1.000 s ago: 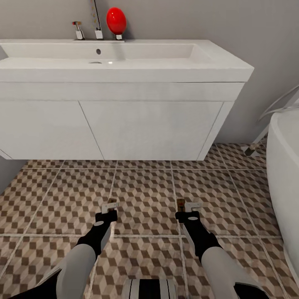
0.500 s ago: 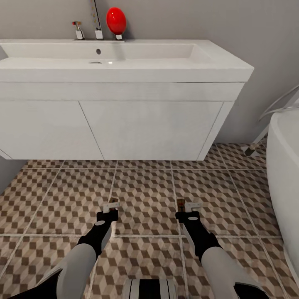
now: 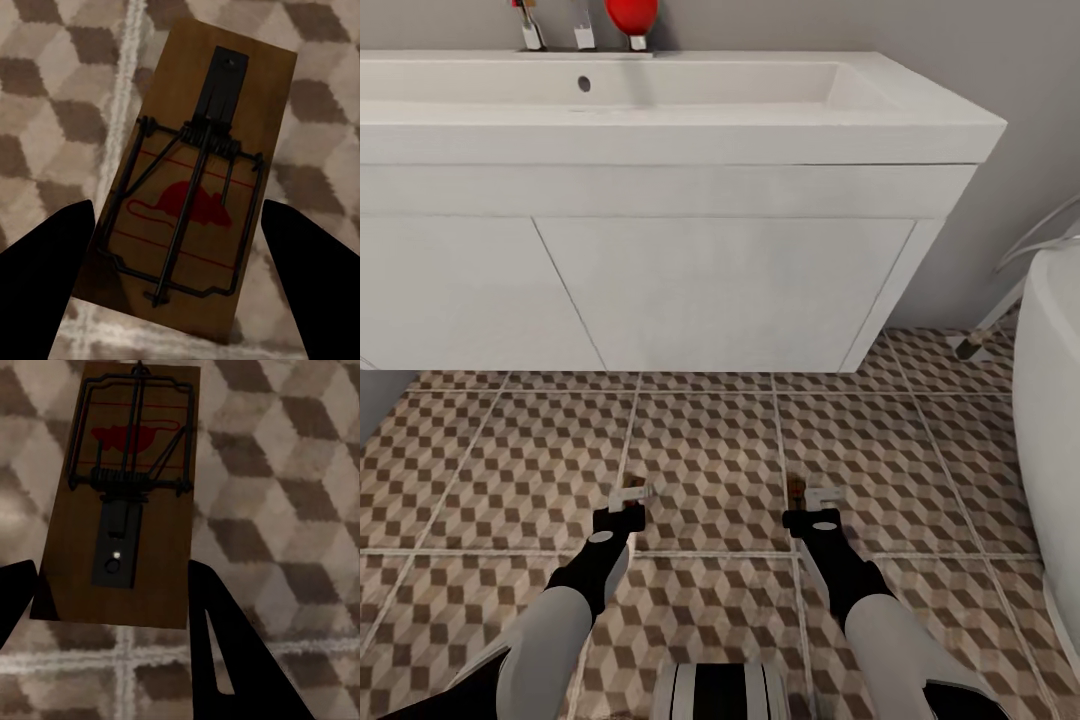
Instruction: Take the four mousetraps from the cabinet in the bathroom and place them on the bathroom floor. Make sure all four end up on the same floor surface, and ensure that at least two of them are either under or directly next to the same bathroom sink.
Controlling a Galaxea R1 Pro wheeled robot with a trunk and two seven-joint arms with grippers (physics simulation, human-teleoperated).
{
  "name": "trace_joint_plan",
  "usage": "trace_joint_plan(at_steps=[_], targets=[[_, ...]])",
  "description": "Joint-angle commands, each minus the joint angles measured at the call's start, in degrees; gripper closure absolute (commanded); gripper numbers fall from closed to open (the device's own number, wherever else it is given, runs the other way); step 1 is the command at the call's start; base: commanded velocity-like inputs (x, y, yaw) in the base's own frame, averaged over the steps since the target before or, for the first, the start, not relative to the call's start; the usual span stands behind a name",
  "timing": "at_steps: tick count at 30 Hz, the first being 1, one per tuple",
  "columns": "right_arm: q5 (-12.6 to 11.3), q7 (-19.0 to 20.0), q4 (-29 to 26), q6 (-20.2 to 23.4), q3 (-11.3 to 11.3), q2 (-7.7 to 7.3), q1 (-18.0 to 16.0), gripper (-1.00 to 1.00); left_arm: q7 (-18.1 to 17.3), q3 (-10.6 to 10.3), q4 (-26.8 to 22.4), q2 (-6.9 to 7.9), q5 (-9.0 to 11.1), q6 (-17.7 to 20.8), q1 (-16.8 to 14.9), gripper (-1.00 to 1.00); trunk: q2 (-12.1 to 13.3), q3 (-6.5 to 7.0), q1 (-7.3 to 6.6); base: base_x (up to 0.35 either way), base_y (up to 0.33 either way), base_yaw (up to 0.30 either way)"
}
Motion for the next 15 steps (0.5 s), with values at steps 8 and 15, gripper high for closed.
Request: trace_joint_plan(at_steps=[8, 15], targets=[[0.6, 0.2, -0.4, 0.3, -0.2, 0.07, 0.0, 1.00, 0.1, 0.4, 0.0, -0.05, -0.6, -0.5, -0.1, 1.00, -0.1, -1.82, 0.19, 0.000, 0.000, 0.000], [0.6, 0.3, -0.6, 0.5, -0.3, 0.07, 0.0, 1.00, 0.1, 0.4, 0.0, -0.05, -0.6, -0.6, -0.1, 1.00, -0.2, -3.37, 0.37, 0.000, 0.000, 0.000]])
